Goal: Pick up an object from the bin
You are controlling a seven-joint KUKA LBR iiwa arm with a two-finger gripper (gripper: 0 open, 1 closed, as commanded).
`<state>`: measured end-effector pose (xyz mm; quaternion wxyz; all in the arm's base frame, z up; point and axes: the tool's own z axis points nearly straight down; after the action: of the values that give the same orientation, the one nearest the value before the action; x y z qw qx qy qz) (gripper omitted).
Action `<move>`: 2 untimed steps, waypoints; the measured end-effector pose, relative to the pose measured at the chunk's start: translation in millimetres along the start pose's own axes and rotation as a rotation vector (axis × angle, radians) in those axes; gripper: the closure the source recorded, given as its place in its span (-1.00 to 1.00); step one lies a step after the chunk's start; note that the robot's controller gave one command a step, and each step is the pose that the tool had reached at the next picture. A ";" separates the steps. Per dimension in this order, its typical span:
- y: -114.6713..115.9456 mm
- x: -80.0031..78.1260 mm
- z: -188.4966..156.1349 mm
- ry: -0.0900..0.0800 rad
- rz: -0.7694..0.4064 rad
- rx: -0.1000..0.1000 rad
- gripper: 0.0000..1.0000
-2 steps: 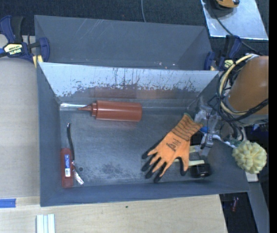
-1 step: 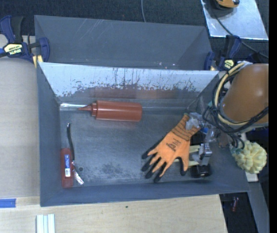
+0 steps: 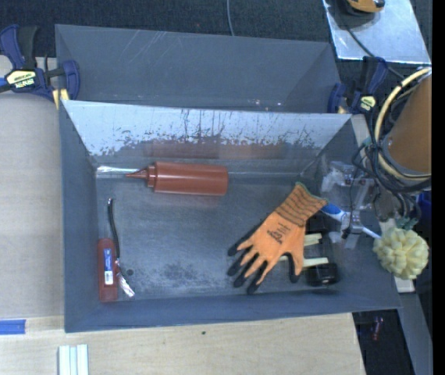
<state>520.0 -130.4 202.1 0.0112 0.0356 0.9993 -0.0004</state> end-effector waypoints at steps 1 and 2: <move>36.6 8.4 46.0 -0.005 -0.146 0.000 -1.00; 27.6 15.3 54.3 -0.009 -0.099 0.002 -1.00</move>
Offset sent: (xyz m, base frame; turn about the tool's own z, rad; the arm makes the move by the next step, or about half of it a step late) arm -0.0181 0.0082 -0.0240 0.0710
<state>507.9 -101.9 147.5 0.0154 -0.0137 0.9998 -0.0021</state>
